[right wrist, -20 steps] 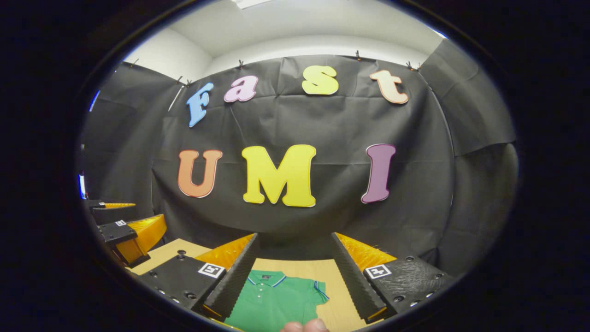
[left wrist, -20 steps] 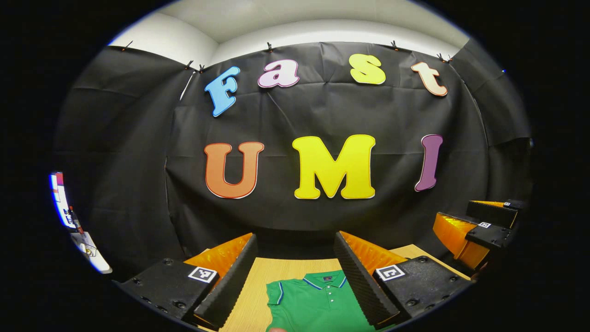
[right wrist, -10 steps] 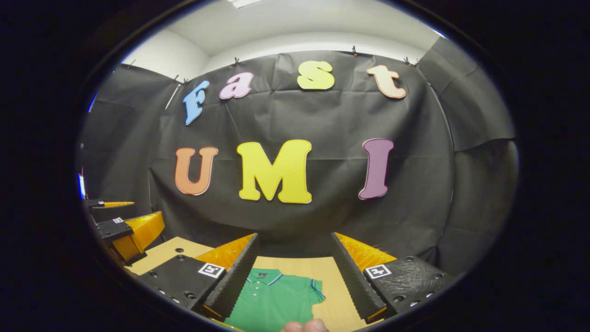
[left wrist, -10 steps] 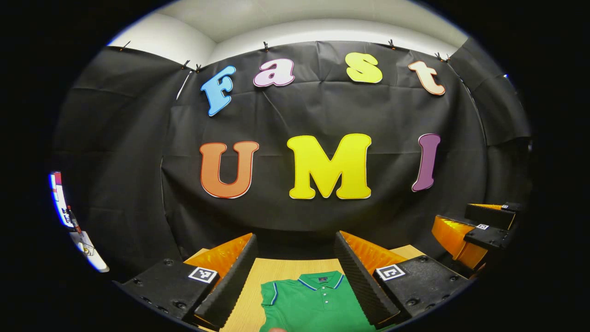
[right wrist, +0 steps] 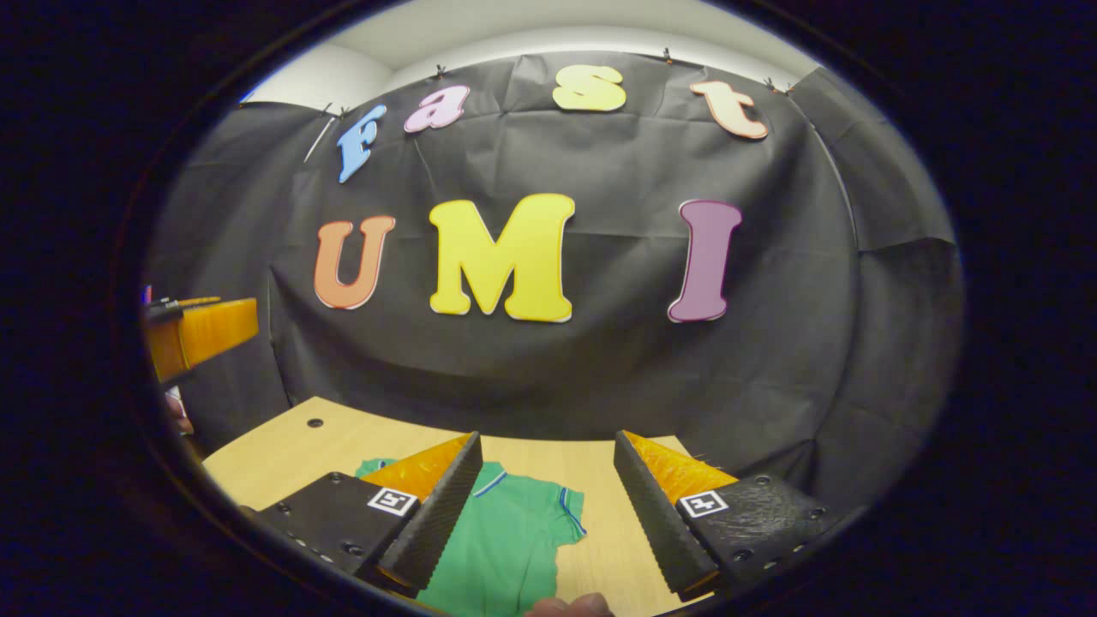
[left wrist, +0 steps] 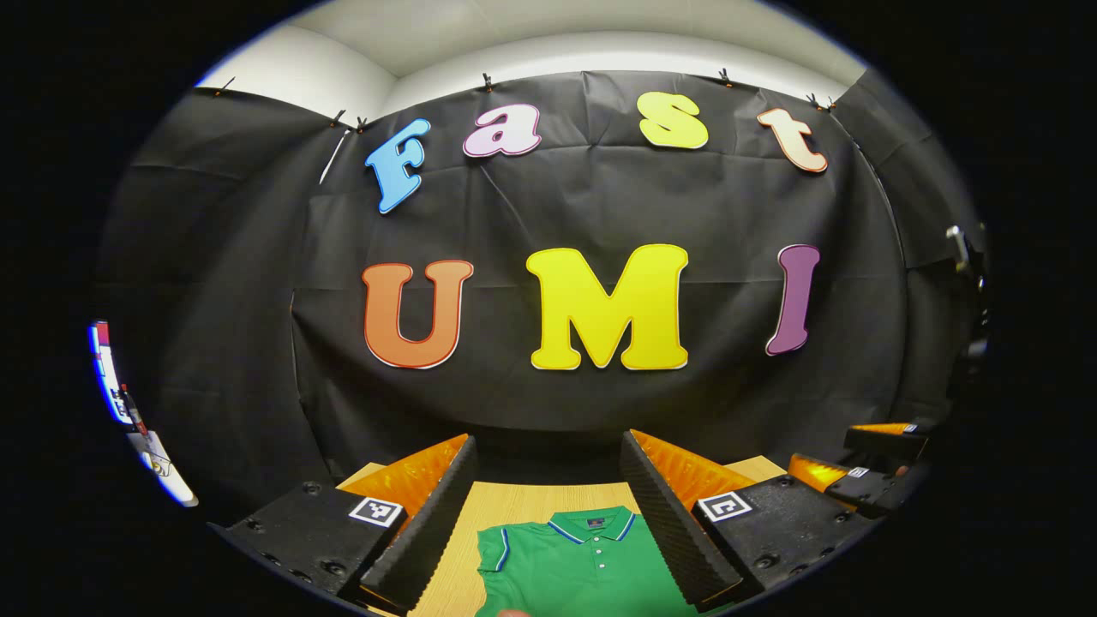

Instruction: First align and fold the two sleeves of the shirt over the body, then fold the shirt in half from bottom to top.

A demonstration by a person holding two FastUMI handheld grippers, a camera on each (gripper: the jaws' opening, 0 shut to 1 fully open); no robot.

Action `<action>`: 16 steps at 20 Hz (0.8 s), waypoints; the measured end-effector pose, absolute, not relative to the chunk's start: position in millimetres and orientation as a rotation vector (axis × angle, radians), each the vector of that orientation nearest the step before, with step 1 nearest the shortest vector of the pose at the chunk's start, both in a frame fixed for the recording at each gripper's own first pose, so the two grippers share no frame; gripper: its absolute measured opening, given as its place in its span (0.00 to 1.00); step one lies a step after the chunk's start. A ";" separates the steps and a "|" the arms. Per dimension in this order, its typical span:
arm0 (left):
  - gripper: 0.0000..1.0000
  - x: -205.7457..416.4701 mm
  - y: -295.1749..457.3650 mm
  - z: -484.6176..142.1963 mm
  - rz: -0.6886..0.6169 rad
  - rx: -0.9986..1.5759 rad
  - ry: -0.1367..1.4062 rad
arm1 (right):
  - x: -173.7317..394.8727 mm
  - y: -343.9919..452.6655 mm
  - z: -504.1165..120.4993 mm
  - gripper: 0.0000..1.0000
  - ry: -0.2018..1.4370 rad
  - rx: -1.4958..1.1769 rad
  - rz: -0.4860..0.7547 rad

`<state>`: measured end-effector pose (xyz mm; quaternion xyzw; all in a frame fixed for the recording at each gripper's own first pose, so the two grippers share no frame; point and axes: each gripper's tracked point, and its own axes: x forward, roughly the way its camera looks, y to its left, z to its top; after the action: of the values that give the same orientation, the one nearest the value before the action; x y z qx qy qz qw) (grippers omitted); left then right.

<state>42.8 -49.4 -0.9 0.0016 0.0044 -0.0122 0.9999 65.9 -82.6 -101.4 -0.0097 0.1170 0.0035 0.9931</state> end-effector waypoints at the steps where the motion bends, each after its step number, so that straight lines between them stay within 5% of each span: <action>1: 1.00 45.0 -50.8 -1.4 -0.024 0.002 0.008 | 71.6 -84.2 -113.8 0.95 0.255 -0.025 0.019; 16: 1.00 81.2 -50.6 -35.1 0.037 0.011 0.101 | 196.2 -135.4 -340.3 0.96 0.664 -0.052 0.065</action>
<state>81.2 -50.6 -35.1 0.0057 0.0505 0.0184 0.9985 196.2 -135.4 -340.3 -0.0254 0.3259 0.0321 0.9445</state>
